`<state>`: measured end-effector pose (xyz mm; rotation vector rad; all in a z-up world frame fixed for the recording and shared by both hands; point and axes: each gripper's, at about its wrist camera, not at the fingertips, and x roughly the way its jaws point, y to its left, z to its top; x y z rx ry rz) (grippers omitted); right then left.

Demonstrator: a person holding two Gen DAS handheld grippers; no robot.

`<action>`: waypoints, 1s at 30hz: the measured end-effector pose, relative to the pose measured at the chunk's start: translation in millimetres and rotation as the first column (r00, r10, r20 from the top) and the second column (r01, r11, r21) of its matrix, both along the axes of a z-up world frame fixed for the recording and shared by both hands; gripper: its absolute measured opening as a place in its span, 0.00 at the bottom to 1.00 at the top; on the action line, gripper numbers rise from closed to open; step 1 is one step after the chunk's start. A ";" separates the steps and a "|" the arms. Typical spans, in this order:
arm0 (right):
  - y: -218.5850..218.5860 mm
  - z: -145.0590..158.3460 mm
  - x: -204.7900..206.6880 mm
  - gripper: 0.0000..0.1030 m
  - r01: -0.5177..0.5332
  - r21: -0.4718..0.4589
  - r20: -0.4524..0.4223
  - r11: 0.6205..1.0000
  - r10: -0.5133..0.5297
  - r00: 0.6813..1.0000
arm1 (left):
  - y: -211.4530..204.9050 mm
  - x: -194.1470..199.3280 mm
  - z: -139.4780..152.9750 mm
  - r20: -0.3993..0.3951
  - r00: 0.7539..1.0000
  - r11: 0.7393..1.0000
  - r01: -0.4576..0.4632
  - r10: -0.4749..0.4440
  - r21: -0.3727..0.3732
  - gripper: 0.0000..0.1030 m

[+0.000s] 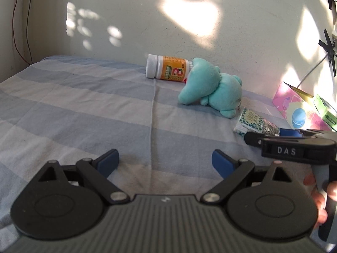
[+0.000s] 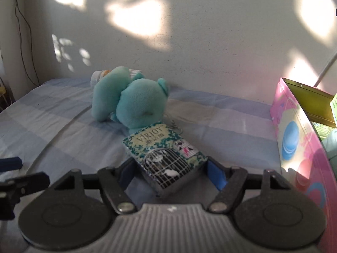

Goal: Organize objects

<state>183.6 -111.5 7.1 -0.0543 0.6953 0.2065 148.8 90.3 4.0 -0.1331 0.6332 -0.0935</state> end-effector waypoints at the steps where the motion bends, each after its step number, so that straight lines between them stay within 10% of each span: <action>1: 1.7 0.7 -10.2 0.70 -0.019 0.004 0.000 1.000 0.019 1.000 | -1.2 -0.3 0.2 0.001 1.000 1.000 0.005 -0.005 0.004 0.94; 13: -11.1 13.7 -157.9 0.89 -0.127 0.020 0.055 0.992 0.126 0.990 | -10.5 -4.2 0.9 0.019 0.999 0.998 0.035 -0.036 0.059 0.94; 30: -26.0 12.7 -175.6 0.91 -0.098 0.132 0.083 0.986 0.087 0.993 | -12.5 -6.9 1.8 0.025 1.000 0.996 0.008 -0.010 0.090 0.94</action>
